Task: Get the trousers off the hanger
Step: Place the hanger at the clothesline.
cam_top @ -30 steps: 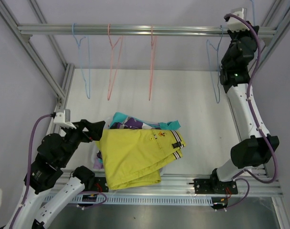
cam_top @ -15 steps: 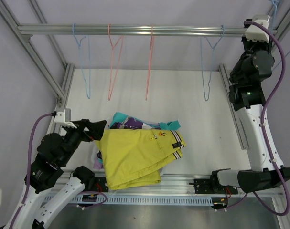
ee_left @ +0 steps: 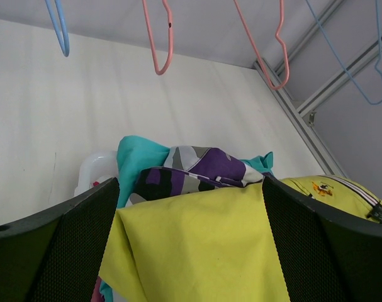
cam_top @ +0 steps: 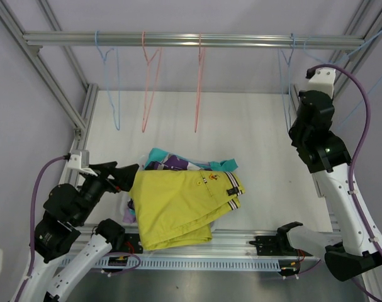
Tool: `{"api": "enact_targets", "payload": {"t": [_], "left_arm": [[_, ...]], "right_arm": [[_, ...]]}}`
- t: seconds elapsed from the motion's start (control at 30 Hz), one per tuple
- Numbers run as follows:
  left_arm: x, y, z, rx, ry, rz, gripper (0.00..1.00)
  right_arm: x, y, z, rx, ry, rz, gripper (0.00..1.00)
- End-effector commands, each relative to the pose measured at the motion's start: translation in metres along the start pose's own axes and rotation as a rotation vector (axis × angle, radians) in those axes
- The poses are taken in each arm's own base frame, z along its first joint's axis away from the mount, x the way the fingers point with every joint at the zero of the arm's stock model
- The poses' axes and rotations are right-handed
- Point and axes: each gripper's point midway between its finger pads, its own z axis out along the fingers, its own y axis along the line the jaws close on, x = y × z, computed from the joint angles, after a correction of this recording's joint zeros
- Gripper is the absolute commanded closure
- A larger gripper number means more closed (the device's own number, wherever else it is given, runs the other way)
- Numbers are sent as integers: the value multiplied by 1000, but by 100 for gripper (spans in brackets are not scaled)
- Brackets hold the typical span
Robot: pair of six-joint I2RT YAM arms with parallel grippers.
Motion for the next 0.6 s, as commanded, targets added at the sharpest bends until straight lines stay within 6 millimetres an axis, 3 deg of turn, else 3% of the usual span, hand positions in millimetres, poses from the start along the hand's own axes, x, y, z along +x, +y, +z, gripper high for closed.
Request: {"api": "enact_targets", "payload": {"t": [0.0,0.2,0.43,0.47,0.57], "left_arm": [[6,-1,-4,17,15,-7,1],[10,5,-8,4,11,7,1],[14,7,-11,5,6,-1,1],[15,8,-10,3,5,-1,1],[16,9,-10,0,4,-2,0]], "right_arm": [[47,8,-16,-53,135,57,100],[51,13,-40,-214,191,240,100],[21,46,-63,-540,184,424,100],[14,61,-73,-659,184,459,100],[9,77,-76,-792,204,570,100]]}}
